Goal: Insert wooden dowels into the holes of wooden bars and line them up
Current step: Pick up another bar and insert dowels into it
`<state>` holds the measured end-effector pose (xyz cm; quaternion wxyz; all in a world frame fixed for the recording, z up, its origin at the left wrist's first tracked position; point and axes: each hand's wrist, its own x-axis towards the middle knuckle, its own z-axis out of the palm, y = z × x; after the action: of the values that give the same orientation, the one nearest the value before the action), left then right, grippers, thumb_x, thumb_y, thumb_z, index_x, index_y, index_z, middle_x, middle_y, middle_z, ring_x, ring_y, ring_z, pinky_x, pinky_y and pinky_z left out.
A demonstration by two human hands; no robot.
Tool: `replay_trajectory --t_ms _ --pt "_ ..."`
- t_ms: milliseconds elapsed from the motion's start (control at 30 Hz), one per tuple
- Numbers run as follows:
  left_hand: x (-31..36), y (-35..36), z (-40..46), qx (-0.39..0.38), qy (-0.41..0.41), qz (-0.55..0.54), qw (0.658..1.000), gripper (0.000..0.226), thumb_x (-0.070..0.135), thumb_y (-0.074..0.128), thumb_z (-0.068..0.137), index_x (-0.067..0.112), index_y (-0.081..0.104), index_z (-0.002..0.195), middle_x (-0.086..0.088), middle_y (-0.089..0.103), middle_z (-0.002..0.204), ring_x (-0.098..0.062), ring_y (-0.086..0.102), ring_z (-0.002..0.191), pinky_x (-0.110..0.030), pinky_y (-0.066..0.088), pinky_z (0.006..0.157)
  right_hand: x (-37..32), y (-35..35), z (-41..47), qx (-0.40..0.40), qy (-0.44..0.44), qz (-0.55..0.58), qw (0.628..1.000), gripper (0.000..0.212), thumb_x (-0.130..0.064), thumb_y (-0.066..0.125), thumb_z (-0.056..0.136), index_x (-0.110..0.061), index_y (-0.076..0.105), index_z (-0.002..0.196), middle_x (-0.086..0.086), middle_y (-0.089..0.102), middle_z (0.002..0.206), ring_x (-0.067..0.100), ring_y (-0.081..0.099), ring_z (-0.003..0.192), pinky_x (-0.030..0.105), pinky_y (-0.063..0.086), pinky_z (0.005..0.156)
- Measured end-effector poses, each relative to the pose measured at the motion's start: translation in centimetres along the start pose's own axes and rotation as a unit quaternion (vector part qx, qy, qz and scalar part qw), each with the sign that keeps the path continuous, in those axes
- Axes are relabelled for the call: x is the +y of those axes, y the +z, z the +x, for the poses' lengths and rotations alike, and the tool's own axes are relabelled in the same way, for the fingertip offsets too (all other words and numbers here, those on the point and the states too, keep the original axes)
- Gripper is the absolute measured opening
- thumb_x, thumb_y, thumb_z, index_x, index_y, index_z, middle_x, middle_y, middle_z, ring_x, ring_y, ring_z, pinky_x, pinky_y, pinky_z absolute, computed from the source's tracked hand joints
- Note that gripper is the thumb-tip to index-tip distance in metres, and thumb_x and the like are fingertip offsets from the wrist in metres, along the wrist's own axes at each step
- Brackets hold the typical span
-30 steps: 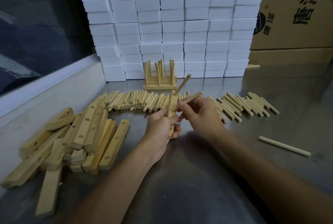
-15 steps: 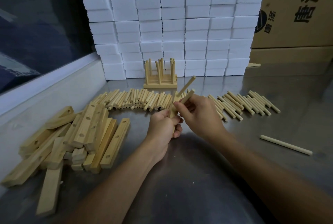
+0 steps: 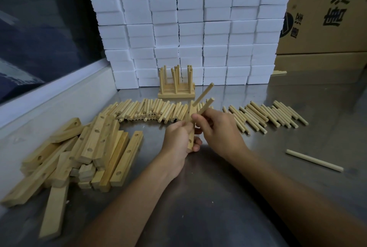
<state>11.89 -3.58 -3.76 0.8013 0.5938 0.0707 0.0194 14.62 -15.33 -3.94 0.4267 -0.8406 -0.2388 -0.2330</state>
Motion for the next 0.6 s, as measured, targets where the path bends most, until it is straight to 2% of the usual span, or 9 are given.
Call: replay_trajectory --t_ms 67,133,200,300,367,500,600 --pt "0.4 -0.1 -0.1 0.006 -0.017 -0.027 0.999 0.023 0.007 0.041 0.103 0.0 0.063 0.106 -0.013 0.062 0.081 -0.017 0.05 0.05 -0.023 0.038 0.04 0.2 -0.3 -0.2 -0.022 -0.009 -0.04 0.999 0.039 -0.04 0.049 0.1 -0.009 0.071 0.09 0.0 0.069 0.074 0.013 0.063 0.067 0.042 0.052 0.067" --pt "0.7 -0.2 -0.1 0.02 -0.037 -0.054 0.998 0.023 0.008 0.039 0.104 -0.002 0.059 0.11 -0.014 0.06 0.082 -0.017 0.05 0.051 -0.022 0.038 0.039 0.9 -0.7 -0.1 -0.006 0.002 -0.068 0.998 0.047 -0.043 0.043 0.101 -0.008 0.068 0.081 0.003 0.065 0.068 0.018 0.059 0.061 0.045 0.05 0.063" --pt "0.9 -0.4 -0.1 0.028 -0.058 -0.084 0.994 0.022 0.01 0.039 0.105 -0.002 0.056 0.109 -0.014 0.058 0.083 -0.017 0.049 0.053 -0.021 0.037 0.039 1.7 -1.2 0.3 0.019 0.028 -0.123 0.992 0.042 -0.038 0.046 0.102 -0.009 0.066 0.079 0.004 0.064 0.067 0.02 0.057 0.06 0.045 0.051 0.063" --pt "1.1 -0.6 -0.1 0.027 -0.075 -0.112 0.99 0.021 0.011 0.039 0.104 -0.002 0.055 0.106 -0.014 0.057 0.084 -0.017 0.049 0.056 -0.02 0.038 0.039 3.1 -2.4 0.5 0.009 0.093 -0.262 0.961 0.025 -0.035 0.054 0.098 -0.016 0.069 0.102 0.003 0.069 0.095 0.019 0.061 0.087 0.043 0.053 0.083" --pt "1.2 -0.7 -0.2 0.022 -0.077 -0.116 0.99 0.021 0.011 0.039 0.104 -0.003 0.055 0.11 -0.014 0.057 0.084 -0.017 0.049 0.056 -0.021 0.038 0.04 3.9 -3.0 0.5 -0.004 0.146 -0.315 0.938 0.028 -0.039 0.055 0.096 -0.018 0.066 0.111 0.004 0.065 0.108 0.023 0.057 0.103 0.046 0.047 0.095" --pt "1.1 -0.7 -0.2 0.023 -0.079 -0.118 0.99 0.022 0.011 0.04 0.104 -0.003 0.056 0.111 -0.014 0.059 0.084 -0.017 0.05 0.056 -0.022 0.039 0.041 4.5 -3.3 0.7 -0.025 0.192 -0.356 0.914 0.037 -0.053 0.056 0.092 -0.023 0.069 0.108 0.006 0.06 0.117 0.028 0.051 0.115 0.046 0.039 0.099" --pt "1.0 -0.8 -0.1 0.021 -0.078 -0.116 0.99 0.021 0.012 0.041 0.104 -0.002 0.056 0.11 -0.013 0.059 0.083 -0.017 0.051 0.056 -0.022 0.04 0.041 4.7 -3.4 1.1 -0.017 0.196 -0.365 0.91 0.038 -0.057 0.058 0.09 -0.023 0.073 0.103 0.006 0.06 0.115 0.028 0.052 0.113 0.045 0.039 0.097"
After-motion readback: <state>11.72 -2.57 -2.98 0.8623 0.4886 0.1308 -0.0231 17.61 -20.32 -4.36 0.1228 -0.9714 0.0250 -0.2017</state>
